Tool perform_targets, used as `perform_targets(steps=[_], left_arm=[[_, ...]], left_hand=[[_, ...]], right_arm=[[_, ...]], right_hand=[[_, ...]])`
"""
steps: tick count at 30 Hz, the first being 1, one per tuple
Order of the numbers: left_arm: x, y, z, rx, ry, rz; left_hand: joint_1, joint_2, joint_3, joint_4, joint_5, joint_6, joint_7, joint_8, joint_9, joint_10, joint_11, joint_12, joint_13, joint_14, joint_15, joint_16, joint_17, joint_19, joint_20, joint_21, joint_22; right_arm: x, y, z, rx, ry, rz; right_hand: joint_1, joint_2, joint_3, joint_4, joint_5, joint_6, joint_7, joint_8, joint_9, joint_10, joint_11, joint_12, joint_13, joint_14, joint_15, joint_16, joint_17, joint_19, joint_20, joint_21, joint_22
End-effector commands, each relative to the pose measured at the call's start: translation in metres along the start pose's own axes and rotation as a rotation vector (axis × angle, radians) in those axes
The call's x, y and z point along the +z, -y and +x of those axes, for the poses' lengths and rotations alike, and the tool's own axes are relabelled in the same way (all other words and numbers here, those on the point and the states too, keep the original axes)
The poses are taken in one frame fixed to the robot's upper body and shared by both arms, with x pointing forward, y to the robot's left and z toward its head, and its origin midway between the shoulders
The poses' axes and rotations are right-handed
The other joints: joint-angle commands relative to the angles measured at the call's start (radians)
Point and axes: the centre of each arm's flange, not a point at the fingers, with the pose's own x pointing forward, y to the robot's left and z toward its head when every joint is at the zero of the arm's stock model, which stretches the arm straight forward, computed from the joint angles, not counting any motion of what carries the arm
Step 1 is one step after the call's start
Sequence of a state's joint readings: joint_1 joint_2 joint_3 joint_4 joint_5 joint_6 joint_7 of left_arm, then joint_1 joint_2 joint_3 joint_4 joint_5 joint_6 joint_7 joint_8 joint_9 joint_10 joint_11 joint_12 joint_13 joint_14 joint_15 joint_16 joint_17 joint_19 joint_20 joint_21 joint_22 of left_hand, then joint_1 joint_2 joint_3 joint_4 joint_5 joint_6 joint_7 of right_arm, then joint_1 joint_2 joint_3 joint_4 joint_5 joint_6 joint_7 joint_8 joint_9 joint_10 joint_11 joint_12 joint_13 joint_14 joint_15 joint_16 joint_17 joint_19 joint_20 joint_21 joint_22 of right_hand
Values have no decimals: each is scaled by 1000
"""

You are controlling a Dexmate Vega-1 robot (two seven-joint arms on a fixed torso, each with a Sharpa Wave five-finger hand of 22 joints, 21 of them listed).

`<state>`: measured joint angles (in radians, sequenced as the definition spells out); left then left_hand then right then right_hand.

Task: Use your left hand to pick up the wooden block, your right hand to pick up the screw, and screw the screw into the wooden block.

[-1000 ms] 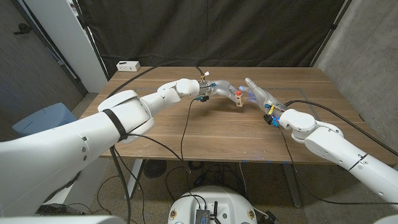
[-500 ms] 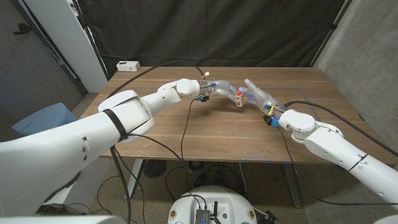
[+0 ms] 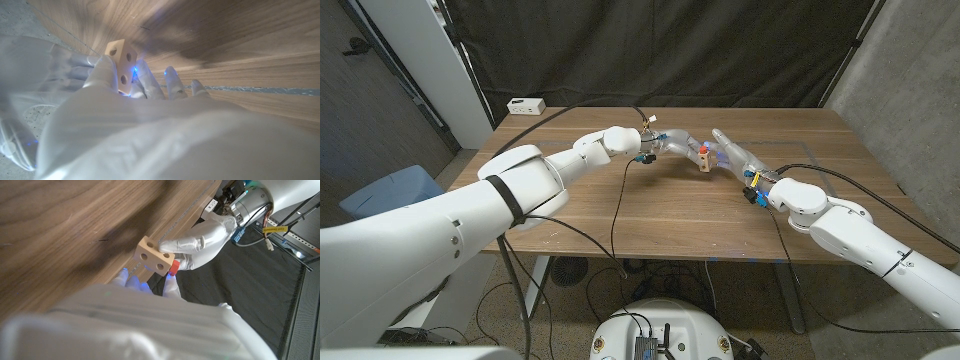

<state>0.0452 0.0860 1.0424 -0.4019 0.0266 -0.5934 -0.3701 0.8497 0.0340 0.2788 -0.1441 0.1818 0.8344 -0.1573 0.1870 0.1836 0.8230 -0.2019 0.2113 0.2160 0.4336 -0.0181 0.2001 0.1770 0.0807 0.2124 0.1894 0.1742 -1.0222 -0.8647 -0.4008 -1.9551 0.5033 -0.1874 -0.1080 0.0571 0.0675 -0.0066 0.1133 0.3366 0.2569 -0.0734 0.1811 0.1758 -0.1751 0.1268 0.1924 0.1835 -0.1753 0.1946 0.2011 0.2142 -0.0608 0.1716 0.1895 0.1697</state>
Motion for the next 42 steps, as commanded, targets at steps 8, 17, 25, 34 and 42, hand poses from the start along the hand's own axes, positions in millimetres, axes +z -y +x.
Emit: perform_targets(steps=[8, 17, 25, 34, 42], left_arm=[[1, 4, 0, -6, 16, -4], [2, 5, 0, -9, 22, -2], [3, 5, 0, -11, 25, -1], [3, 6, 0, -10, 27, 0], [3, 6, 0, -10, 26, -3]], left_hand=[[-6, 4, 5, -1, 5, 6, -1, 4, 4, 4, 0, -1, 5, 4, 0, 0, 3, 7, -1, 5, 2], [-6, 3, 6, -1, 5, 7, 0, 5, 4, 3, 1, -2, 5, 4, 1, 0, 3, 6, 0, 4, 2], [-5, 4, 6, -1, 6, 6, 0, 5, 4, 3, 1, -2, 5, 4, 2, 0, 3, 6, 0, 4, 2], [-6, 3, 6, -1, 5, 4, -2, 4, 4, 4, 1, -1, 5, 5, 2, 0, 3, 6, -1, 4, 2], [-6, 3, 6, -1, 5, 6, -1, 5, 4, 3, 2, -2, 5, 4, 1, 0, 3, 6, -1, 5, 2]], right_arm=[[1, -2, -8, -6, -1, -3], [1, -3, -12, -6, -8, -6], [0, -5, -16, -4, -16, -4], [0, -5, -19, -4, -19, -8], [1, -6, -22, -4, -23, -9]], right_hand=[[9, 2, -4, 1, 6, 2, -5, 5, 1, -104, -8, 3, 2, -147, 0, 5, -1, 2, 5, 3, 3], [10, 3, -5, 2, 7, 2, -5, 5, 1, -104, -6, 3, 2, -147, -1, 5, -1, 1, 6, 3, 3], [10, 3, -5, 2, 7, 3, -4, 6, 1, -103, -6, 3, 2, -147, -1, 5, -1, 2, 4, 3, 3], [10, 3, -6, 2, 7, 4, -6, 6, 1, -103, -6, 3, 2, -147, -1, 5, -1, 2, 5, 3, 3], [10, 4, -6, 2, 7, 5, -5, 6, 1, -104, -7, 3, 2, -146, -1, 5, -1, 2, 5, 3, 3]])
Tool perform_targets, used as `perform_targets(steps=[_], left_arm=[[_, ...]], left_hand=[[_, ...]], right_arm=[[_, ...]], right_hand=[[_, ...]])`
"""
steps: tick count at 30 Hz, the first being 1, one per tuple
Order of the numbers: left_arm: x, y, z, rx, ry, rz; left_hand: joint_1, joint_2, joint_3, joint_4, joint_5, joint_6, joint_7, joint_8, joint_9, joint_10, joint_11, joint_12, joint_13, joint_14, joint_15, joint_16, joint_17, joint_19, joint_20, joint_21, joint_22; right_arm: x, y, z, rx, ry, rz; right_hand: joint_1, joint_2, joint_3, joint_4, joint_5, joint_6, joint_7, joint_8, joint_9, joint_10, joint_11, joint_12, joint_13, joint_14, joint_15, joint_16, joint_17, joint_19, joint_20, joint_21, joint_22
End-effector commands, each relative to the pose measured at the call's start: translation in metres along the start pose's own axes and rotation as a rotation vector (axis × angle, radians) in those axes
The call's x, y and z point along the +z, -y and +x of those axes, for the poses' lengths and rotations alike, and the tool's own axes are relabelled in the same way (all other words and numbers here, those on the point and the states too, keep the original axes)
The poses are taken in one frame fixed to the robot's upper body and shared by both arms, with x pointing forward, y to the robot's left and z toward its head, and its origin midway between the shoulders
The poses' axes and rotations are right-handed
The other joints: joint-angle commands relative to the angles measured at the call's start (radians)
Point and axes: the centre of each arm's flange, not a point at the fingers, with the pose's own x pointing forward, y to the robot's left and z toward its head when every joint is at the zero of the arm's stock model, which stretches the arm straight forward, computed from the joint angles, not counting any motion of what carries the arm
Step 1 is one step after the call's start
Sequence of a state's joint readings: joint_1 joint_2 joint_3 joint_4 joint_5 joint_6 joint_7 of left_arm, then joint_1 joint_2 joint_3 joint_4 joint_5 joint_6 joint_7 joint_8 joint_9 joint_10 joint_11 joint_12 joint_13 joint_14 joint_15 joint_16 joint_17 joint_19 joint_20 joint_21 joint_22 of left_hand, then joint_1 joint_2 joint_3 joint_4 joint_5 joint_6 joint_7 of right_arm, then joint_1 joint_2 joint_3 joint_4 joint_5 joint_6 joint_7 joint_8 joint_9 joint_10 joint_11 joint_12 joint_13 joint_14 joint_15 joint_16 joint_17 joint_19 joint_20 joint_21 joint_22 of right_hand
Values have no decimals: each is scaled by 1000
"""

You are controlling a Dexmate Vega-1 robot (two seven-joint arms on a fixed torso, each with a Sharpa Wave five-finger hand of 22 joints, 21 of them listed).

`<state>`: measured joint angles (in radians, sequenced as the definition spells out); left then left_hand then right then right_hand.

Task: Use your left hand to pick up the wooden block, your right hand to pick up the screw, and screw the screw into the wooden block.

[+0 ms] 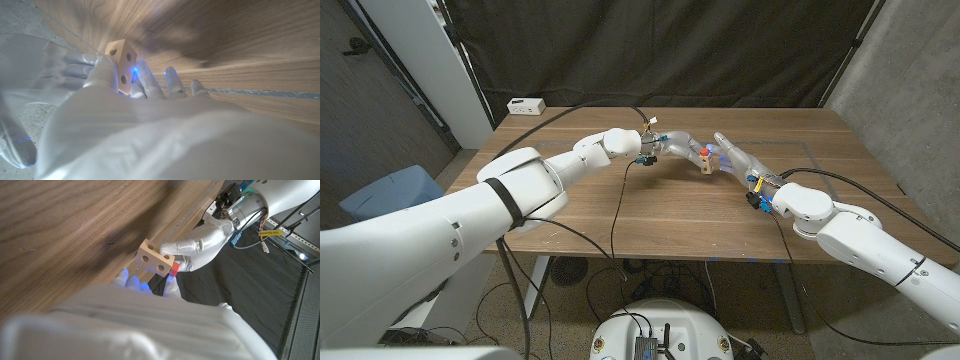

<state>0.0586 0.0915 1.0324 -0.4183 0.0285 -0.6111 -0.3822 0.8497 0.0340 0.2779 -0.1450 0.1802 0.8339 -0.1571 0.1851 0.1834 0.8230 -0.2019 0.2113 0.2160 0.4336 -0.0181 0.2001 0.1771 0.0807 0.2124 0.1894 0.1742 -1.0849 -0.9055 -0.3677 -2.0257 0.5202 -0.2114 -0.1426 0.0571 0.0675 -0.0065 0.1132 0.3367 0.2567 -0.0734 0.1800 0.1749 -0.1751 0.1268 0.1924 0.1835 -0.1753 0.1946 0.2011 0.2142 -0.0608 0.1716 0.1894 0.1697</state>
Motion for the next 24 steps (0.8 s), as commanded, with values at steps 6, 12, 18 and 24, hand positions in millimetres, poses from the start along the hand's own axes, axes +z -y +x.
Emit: perform_targets(steps=[6, 12, 18, 24], left_arm=[[-1, 1, 1, 0, -4, -2], [-2, 0, 1, 2, -14, -6], [-3, 0, 1, 5, -20, -8], [-4, -1, 2, 8, -30, -9]], left_hand=[[-7, 3, 7, 0, 7, 6, 0, 6, 5, 3, 2, -2, 5, 4, 0, 0, 3, 7, -1, 5, 2], [-6, 4, 8, 0, 7, 6, 1, 7, 5, 3, 5, -2, 6, 4, 2, 0, 3, 7, -1, 5, 2], [-7, 4, 8, 0, 7, 6, 0, 7, 5, 3, 2, -2, 6, 4, 2, 0, 3, 6, 0, 4, 2], [-6, 4, 8, 0, 7, 7, 0, 7, 5, 4, 2, -1, 6, 4, 2, 0, 3, 6, -1, 4, 2]], right_arm=[[1, -3, -6, 5, -7, -4], [2, -6, -8, 7, -12, -3], [3, -9, -9, 15, -10, -4], [4, -11, -10, 20, -10, -5]], right_hand=[[11, 4, -7, 2, 7, 5, -5, 7, 2, -103, -6, 3, 2, -146, -1, 5, -1, 3, 5, 3, 3], [11, 4, -7, 3, 8, 6, -5, 7, 2, -102, -6, 4, 2, -146, -1, 5, -1, 2, 5, 3, 3], [11, 5, -7, 3, 8, 7, -5, 8, 2, -102, -6, 4, 2, -146, 0, 5, -1, 2, 5, 3, 3], [12, 5, -8, 3, 8, 8, -5, 8, 3, -102, -6, 4, 2, -146, -1, 5, -1, 1, 6, 3, 3]])
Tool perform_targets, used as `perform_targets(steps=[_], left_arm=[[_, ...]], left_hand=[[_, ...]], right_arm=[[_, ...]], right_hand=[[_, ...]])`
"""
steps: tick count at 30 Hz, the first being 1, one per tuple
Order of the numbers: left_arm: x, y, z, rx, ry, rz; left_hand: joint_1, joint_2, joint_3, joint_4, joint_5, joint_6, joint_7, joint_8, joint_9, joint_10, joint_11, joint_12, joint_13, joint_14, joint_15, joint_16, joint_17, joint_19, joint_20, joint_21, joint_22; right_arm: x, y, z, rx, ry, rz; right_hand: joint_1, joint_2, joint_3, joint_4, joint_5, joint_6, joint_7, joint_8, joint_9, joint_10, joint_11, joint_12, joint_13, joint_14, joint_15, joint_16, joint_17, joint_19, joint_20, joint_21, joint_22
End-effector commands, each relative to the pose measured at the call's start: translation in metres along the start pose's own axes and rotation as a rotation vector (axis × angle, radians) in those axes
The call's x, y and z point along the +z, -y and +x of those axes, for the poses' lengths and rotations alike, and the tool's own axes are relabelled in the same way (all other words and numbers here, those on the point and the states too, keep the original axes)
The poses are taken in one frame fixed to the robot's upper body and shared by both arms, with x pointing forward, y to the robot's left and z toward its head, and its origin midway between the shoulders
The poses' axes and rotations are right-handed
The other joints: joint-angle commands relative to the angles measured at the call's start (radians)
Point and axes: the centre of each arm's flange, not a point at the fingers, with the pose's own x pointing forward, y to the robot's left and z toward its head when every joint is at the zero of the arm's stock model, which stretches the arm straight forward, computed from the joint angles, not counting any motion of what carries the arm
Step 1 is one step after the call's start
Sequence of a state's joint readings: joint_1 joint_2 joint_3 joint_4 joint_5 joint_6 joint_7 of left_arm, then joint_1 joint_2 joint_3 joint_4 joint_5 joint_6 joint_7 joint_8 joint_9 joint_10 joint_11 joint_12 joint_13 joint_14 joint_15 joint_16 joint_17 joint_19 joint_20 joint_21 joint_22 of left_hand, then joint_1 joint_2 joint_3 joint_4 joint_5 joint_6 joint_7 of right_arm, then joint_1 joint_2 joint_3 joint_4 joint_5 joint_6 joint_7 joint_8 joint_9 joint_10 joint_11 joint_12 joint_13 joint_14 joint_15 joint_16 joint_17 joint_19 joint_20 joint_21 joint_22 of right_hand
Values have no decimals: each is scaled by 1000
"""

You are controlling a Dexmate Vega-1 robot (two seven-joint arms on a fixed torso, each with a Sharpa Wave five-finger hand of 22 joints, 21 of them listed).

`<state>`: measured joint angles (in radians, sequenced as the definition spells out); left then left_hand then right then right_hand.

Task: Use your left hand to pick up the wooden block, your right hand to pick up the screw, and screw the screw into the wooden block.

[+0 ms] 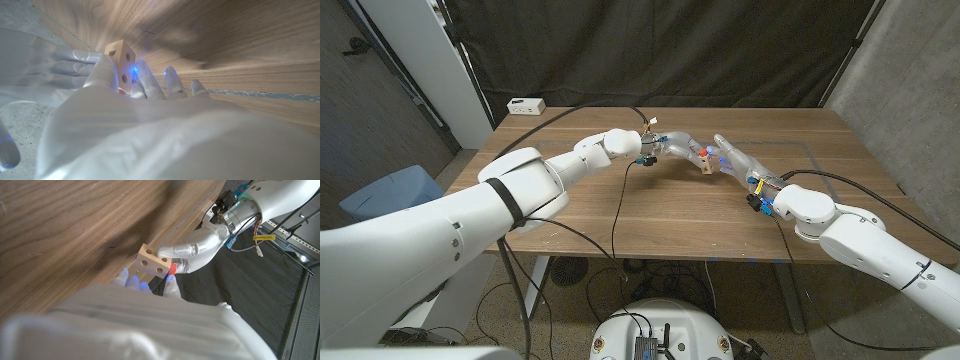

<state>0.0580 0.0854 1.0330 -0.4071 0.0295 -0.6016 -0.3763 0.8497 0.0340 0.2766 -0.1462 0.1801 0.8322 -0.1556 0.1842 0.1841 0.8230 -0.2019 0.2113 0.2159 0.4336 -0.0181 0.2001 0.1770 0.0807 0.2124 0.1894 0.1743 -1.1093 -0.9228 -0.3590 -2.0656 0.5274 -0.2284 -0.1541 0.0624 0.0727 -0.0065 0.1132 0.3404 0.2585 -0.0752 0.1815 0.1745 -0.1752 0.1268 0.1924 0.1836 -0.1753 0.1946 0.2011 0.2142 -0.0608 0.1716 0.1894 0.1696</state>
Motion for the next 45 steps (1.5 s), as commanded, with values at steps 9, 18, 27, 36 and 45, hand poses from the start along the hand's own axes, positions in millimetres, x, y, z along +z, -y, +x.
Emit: perform_targets(steps=[9, 18, 27, 36, 45], left_arm=[[-3, -3, 3, 8, -32, -6], [-3, -4, 5, 11, -46, -8], [-3, -7, 3, 14, -49, -3], [-4, -7, 2, 13, -42, 0], [-5, -9, -4, 19, -22, 6]], left_hand=[[-7, 4, 9, 1, 7, 9, -2, 8, 4, 2, 2, -2, 6, 4, 2, 0, 3, 7, -1, 5, 2], [-7, 4, 9, 1, 8, 9, 0, 8, 4, 2, 2, -2, 6, 4, 2, 0, 3, 7, -1, 5, 2], [-7, 3, 10, 1, 8, 9, -2, 8, 4, 2, 2, -2, 6, 4, 1, 0, 3, 7, -1, 5, 2], [-7, 4, 10, 1, 7, 7, -3, 7, 4, 2, 3, -2, 6, 4, 0, 0, 3, 6, -1, 4, 2], [-7, 3, 10, 0, 7, 7, -1, 7, 4, 2, 2, -2, 6, 3, 1, 0, 3, 6, 0, 4, 2]], right_arm=[[3, -7, -3, 16, -7, -1], [4, -9, -4, 19, -3, 2], [5, -8, -5, 6, -3, 6], [4, -2, -7, -16, -9, 7], [5, 7, -9, -46, -6, -6]], right_hand=[[7, 0, -8, 3, 4, 8, -4, 7, 3, -102, -6, 4, 2, -147, -1, 5, -1, 1, 5, 3, 3], [8, 1, -8, 3, 5, 9, -5, 7, 3, -102, -6, 4, 2, -147, -1, 5, -1, 0, 5, 3, 3], [8, 1, -9, 3, 5, 10, -6, 7, 3, -99, -6, 5, 2, -147, -1, 5, -1, 0, 5, 3, 3], [9, 2, -10, 3, 5, 10, -5, 7, 3, -99, -5, 4, 2, -146, -1, 5, -2, 1, 5, 3, 3], [10, 2, -10, 3, 5, 7, -4, 6, 3, -98, -6, 5, 2, -145, -1, 5, -2, 2, 5, 3, 3]])
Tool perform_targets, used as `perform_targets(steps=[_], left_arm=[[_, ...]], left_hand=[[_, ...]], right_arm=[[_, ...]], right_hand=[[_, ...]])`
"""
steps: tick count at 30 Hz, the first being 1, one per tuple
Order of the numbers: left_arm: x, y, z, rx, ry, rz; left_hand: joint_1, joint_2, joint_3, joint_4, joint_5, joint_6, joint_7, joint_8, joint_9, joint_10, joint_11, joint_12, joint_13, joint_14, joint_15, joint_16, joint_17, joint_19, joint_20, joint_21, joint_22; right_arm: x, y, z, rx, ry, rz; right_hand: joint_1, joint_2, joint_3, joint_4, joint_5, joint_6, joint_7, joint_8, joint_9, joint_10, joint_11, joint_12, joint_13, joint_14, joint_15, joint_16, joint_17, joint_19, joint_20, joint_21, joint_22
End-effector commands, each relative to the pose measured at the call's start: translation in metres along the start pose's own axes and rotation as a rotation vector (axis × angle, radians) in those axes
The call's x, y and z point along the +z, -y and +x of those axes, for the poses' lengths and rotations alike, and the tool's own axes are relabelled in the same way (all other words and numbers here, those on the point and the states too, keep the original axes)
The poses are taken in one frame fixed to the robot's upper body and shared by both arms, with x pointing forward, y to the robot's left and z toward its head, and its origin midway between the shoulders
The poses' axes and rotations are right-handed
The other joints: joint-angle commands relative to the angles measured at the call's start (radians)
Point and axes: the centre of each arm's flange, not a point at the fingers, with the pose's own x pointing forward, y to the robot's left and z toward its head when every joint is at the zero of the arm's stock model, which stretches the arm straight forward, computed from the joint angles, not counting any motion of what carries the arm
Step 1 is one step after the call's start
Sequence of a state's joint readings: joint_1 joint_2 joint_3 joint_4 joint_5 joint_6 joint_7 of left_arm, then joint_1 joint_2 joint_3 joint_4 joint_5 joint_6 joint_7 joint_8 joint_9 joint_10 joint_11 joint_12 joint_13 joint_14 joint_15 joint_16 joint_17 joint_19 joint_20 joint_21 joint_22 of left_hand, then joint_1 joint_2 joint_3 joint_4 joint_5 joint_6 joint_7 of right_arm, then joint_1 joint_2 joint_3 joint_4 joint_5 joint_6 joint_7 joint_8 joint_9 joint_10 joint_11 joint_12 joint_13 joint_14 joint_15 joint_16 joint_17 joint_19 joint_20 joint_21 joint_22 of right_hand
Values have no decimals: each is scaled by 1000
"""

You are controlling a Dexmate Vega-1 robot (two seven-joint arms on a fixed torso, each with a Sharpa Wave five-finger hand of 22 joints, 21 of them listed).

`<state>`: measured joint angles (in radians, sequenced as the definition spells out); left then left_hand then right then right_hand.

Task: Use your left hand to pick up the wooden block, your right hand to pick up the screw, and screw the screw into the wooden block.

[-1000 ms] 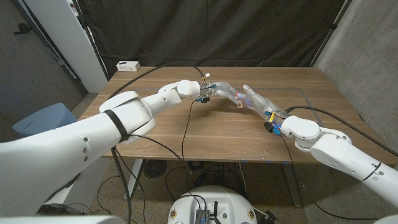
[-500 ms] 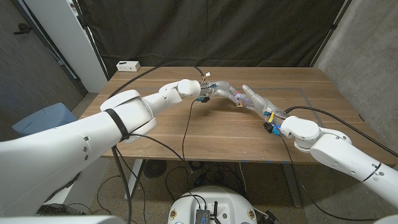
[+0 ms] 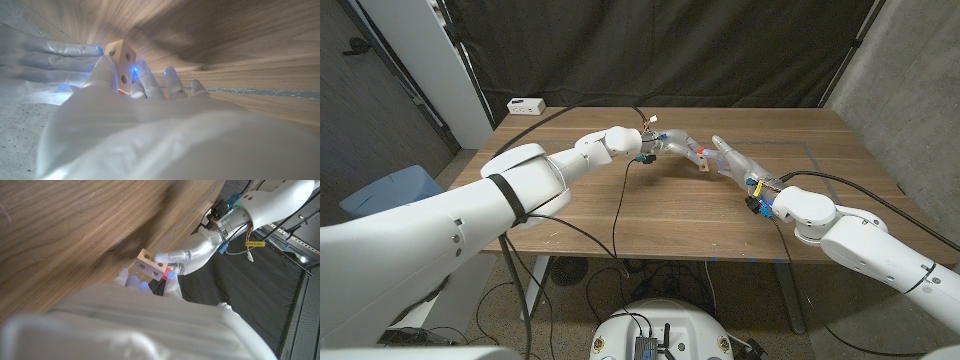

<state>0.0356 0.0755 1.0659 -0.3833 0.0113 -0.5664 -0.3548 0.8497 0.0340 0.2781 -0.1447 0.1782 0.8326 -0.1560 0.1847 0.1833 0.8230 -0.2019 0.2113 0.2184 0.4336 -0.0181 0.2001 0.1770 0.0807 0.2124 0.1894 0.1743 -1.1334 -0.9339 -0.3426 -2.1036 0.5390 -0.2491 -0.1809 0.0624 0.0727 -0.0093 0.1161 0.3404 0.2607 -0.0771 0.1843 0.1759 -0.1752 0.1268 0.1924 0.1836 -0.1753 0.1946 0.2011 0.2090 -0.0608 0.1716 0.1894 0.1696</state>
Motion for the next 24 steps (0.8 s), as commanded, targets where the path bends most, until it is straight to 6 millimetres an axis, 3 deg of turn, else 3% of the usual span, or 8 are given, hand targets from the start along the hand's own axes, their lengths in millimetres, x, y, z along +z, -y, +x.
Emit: perform_targets(steps=[1, 24], left_arm=[[-1, -3, -5, 6, 20, 6], [-2, -17, -24, 7, 77, 45]], left_hand=[[-6, 3, 8, -1, 9, 7, -1, 7, 5, 2, 3, -2, 3, 3, 1, 0, 3, 6, 0, 4, 2], [-6, 3, 9, -2, 9, 9, -1, 8, 5, 1, 0, -2, 3, 2, 2, 0, 3, 4, 0, 4, 2]], right_arm=[[1, 10, -2, -36, 1, -10], [8, 21, 1, -132, 31, -32]], right_hand=[[10, 2, -7, 1, 5, 5, -2, 3, 2, -98, -6, 5, 2, -146, -1, 5, 4, 2, 5, 3, 3], [14, 3, -9, 0, 6, -22, -7, -6, 2, -96, -6, 5, 2, -142, -3, 6, 3, 8, 4, 5, 2]])
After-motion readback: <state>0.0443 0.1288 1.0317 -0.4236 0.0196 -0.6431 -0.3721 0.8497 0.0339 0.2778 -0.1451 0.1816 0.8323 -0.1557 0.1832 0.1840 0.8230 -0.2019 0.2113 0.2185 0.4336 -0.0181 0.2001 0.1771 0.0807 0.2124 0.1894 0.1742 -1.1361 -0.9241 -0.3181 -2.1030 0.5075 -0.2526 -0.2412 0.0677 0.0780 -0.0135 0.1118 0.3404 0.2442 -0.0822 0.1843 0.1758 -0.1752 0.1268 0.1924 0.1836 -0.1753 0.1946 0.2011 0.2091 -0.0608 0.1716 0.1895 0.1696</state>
